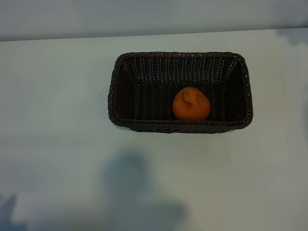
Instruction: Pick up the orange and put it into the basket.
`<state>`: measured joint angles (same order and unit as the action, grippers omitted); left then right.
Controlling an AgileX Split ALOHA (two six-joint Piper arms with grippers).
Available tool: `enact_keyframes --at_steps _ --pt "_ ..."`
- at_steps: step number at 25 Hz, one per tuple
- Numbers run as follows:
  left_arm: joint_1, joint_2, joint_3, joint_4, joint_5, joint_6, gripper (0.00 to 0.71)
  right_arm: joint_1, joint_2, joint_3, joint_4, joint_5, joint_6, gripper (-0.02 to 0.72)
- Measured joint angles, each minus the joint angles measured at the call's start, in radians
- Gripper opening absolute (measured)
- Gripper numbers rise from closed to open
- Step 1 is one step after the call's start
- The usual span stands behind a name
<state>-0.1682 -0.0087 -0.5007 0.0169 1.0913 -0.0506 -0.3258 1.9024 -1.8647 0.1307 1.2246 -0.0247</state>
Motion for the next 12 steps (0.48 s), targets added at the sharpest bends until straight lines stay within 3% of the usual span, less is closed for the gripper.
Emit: enact_keyframes --at_steps 5,12 --pt "0.0 0.0 0.0 0.0 0.0 0.0 0.552 0.014 -0.136 0.0 0.032 0.009 -0.003 0.597" --pt "0.0 0.0 0.0 0.0 0.0 0.0 0.552 0.112 -0.43 0.011 0.046 0.023 -0.005 0.597"
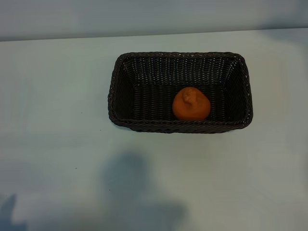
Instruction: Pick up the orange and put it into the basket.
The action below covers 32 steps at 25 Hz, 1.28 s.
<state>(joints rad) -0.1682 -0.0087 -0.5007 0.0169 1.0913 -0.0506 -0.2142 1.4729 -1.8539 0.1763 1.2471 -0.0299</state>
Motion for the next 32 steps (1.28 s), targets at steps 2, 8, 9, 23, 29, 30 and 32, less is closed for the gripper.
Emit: enact_keyframes --at_steps 2,8,9,23,29,30,32 --pt "0.0 0.0 0.0 0.0 0.0 0.0 0.552 0.034 -0.099 0.0 -0.004 0.0 0.001 0.597" --pt "0.0 0.0 0.0 0.0 0.0 -0.001 0.552 0.075 -0.366 0.001 -0.038 0.001 0.014 0.596" --pt "0.0 0.0 0.0 0.0 0.0 -0.001 0.552 0.075 -0.419 0.005 -0.052 0.002 0.019 0.596" --pt "0.0 0.0 0.0 0.001 0.0 -0.001 0.552 0.075 -1.039 0.475 -0.169 -0.018 -0.003 0.596" --pt "0.0 0.0 0.0 0.001 0.0 -0.001 0.552 0.075 -1.286 0.726 -0.176 -0.088 -0.005 0.596" --pt "0.0 0.0 0.0 0.001 0.0 -0.001 0.552 0.075 -1.323 0.762 -0.176 -0.099 -0.005 0.596" --pt "0.0 0.0 0.0 0.001 0.0 -0.001 0.552 0.075 -1.377 0.82 -0.194 -0.11 -0.005 0.596"
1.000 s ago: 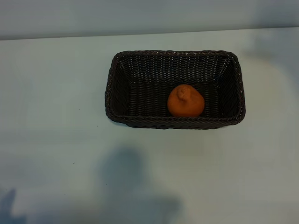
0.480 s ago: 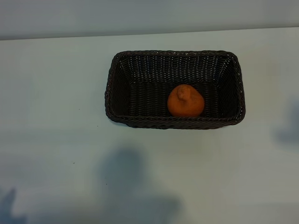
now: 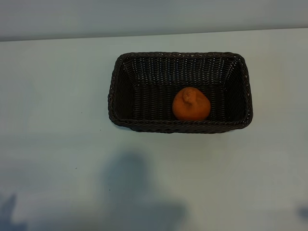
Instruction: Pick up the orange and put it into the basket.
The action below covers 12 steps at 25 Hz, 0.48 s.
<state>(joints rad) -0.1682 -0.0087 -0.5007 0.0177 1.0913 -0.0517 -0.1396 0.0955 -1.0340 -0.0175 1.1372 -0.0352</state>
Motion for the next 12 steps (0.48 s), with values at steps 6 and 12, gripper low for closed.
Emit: enact_keyframes --at_steps 6,12 --pt "0.0 0.0 0.0 0.0 0.0 0.0 0.552 0.001 -0.089 0.122 -0.024 -0.011 0.003 0.596" --pt "0.0 0.0 0.0 0.0 0.0 0.002 0.552 0.019 -0.105 0.235 -0.039 0.002 0.004 0.596"
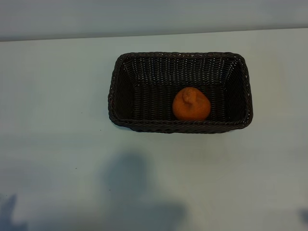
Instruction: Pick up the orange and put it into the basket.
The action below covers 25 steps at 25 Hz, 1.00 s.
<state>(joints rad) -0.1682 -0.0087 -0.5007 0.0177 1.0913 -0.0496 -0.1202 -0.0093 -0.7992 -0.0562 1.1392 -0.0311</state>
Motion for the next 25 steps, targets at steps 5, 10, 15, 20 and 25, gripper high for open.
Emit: enact_keyframes --at_steps 5,10,15,20,25 --pt "0.0 0.0 0.0 0.0 0.0 0.001 0.552 0.0 0.0 0.048 -0.016 0.015 0.023 0.596" --pt "0.0 0.0 0.0 0.0 0.0 0.001 0.552 0.0 0.0 0.14 0.005 0.009 0.031 0.596" --pt "0.0 0.0 0.0 0.0 0.0 0.001 0.552 0.0 0.001 0.226 0.042 -0.002 0.031 0.596" --pt "0.0 0.0 0.0 0.0 0.0 0.001 0.552 0.0 0.001 0.288 0.083 -0.019 -0.038 0.595" --pt "0.0 0.0 0.0 0.0 0.0 0.0 0.552 0.001 0.001 0.293 0.146 -0.043 -0.087 0.595"
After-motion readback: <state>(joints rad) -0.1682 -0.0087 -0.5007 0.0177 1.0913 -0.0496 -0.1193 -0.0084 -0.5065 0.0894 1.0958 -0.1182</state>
